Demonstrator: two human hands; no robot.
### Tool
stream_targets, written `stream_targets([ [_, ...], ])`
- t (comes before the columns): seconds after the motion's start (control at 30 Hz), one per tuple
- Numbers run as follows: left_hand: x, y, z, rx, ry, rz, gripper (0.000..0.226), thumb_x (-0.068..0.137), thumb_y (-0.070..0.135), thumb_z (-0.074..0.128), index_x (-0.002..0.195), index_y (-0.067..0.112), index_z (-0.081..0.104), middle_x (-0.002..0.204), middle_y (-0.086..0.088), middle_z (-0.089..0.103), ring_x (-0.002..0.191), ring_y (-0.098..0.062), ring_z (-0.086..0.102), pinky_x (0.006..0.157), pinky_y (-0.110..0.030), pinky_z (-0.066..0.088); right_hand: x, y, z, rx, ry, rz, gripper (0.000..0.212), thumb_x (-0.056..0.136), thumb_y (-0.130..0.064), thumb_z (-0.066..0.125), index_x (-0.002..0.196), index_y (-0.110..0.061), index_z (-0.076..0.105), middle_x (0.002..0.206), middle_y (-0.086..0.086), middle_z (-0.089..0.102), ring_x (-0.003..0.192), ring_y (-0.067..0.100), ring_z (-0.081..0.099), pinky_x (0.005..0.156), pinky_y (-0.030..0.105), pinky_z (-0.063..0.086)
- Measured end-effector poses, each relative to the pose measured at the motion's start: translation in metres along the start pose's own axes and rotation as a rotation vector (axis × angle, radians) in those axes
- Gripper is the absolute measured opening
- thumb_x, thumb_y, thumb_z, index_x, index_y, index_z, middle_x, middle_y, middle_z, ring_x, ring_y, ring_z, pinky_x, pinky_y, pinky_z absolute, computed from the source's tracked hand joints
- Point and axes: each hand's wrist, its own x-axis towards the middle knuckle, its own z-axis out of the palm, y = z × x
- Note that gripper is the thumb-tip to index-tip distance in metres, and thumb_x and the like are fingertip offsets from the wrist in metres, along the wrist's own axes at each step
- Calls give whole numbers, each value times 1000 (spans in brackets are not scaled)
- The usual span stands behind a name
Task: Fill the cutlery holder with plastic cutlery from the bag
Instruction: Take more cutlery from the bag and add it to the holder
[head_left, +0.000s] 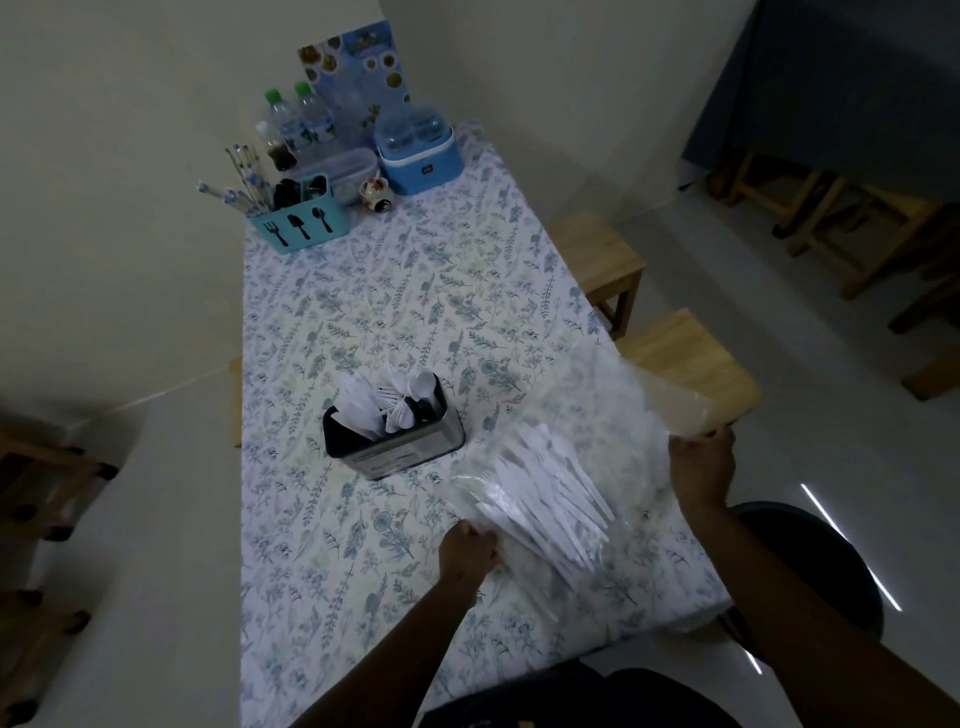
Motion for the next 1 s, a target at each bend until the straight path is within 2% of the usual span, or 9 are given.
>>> stream_targets([
  [0.1, 0, 3, 4, 23, 13, 11, 8, 86, 11, 65, 88, 4, 64, 85, -14, 67, 74, -24, 66, 61, -30, 56, -17, -28, -2, 159, -88, -99, 28, 86, -12, 61, 113, -4, 56, 95, 11, 63, 90, 28, 60, 74, 28, 41],
  [0.2, -1, 7, 9, 81, 3, 56, 9, 84, 15, 68, 80, 8, 66, 79, -13, 71, 69, -26, 70, 60, -33, 57, -43, -55, -8, 288, -155, -221, 17, 90, -15, 59, 106, -10, 63, 94, 1, 65, 84, 12, 59, 75, 21, 43],
  [0.27, -2, 10, 11, 85, -21, 65, 9, 84, 14, 68, 81, 6, 68, 77, -13, 72, 66, -23, 69, 54, -27, 50, -58, -69, -15, 350, -190, -295, 14, 90, -14, 59, 102, -14, 66, 94, -4, 66, 86, 4, 60, 78, 15, 45],
  [0.37, -3, 17, 14, 76, -37, 72, 13, 85, 16, 70, 83, 3, 68, 72, -9, 69, 58, -16, 62, 48, -22, 46, -77, -89, -31, 435, -226, -361, 12, 90, -13, 60, 99, -17, 67, 93, -6, 68, 86, 1, 63, 79, 9, 47],
  [0.5, -1, 24, 18, 91, -56, 84, 15, 84, 22, 73, 77, 11, 67, 67, -4, 68, 57, -15, 59, 56, -26, 48, -90, -101, -46, 492, -259, -442, 9, 90, -12, 61, 95, -17, 66, 89, -1, 68, 84, 4, 63, 75, 10, 48],
  [0.63, 0, 24, 19, 134, -44, 90, 10, 86, 18, 69, 80, 9, 68, 71, -7, 68, 62, -18, 58, 61, -29, 49, -81, -90, -43, 481, -243, -404, 10, 90, -14, 60, 94, -22, 65, 91, 2, 68, 85, 8, 63, 75, 9, 47],
  [0.8, -5, 19, 13, 172, -11, 88, 6, 84, 11, 65, 82, 6, 66, 68, -7, 64, 58, -16, 57, 51, -24, 46, -57, -62, -29, 380, -192, -366, 10, 90, -12, 60, 98, -12, 65, 91, -5, 66, 83, -4, 59, 74, 5, 44],
  [0.9, -8, 18, 13, 192, 1, 100, 7, 85, 13, 67, 84, 6, 67, 72, -8, 68, 59, -15, 59, 51, -23, 47, -40, -45, -20, 307, -145, -314, 15, 91, -14, 57, 103, -9, 65, 97, 2, 66, 88, 10, 60, 76, 15, 46],
  [1.0, -9, 16, 13, 184, 2, 108, 11, 85, 19, 69, 86, 8, 67, 81, -11, 72, 66, -17, 63, 61, -29, 52, -24, -30, -14, 253, -58, -239, 14, 89, -16, 57, 100, -10, 62, 94, 6, 65, 86, 20, 59, 77, 31, 47],
])
